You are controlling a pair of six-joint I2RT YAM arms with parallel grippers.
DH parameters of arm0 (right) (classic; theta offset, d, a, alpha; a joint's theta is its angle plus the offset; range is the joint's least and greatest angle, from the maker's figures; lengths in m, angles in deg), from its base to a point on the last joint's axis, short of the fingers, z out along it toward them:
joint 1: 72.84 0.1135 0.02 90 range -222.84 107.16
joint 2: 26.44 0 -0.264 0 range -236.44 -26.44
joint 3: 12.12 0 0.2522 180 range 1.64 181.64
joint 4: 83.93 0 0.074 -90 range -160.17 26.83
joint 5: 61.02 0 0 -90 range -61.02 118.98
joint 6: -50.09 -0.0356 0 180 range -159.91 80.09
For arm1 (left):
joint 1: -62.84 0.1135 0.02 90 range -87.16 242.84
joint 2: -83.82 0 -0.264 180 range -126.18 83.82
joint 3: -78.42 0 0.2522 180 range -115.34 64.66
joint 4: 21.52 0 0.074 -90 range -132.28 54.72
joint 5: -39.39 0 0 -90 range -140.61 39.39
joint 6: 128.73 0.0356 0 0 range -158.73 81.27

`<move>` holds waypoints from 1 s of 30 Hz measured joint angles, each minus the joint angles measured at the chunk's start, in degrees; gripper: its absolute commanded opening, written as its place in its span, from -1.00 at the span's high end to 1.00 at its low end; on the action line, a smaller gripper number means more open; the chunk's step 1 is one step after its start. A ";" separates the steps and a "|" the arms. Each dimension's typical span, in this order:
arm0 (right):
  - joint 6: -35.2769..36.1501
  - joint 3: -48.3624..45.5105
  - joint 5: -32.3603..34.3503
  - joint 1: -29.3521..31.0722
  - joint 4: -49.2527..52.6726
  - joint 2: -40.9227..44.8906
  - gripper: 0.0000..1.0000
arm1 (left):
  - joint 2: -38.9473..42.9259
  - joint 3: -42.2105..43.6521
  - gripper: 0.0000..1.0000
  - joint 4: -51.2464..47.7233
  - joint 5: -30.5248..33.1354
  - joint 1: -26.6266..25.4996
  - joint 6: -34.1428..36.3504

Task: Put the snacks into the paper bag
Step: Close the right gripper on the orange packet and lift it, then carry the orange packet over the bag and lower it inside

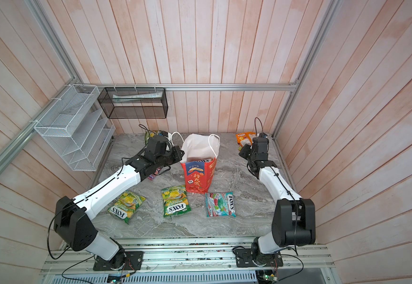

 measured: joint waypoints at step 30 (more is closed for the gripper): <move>7.85 10.91 1.33 32.63 3.82 10.86 1.00 | -0.85 -0.87 1.00 -0.04 0.02 0.00 0.44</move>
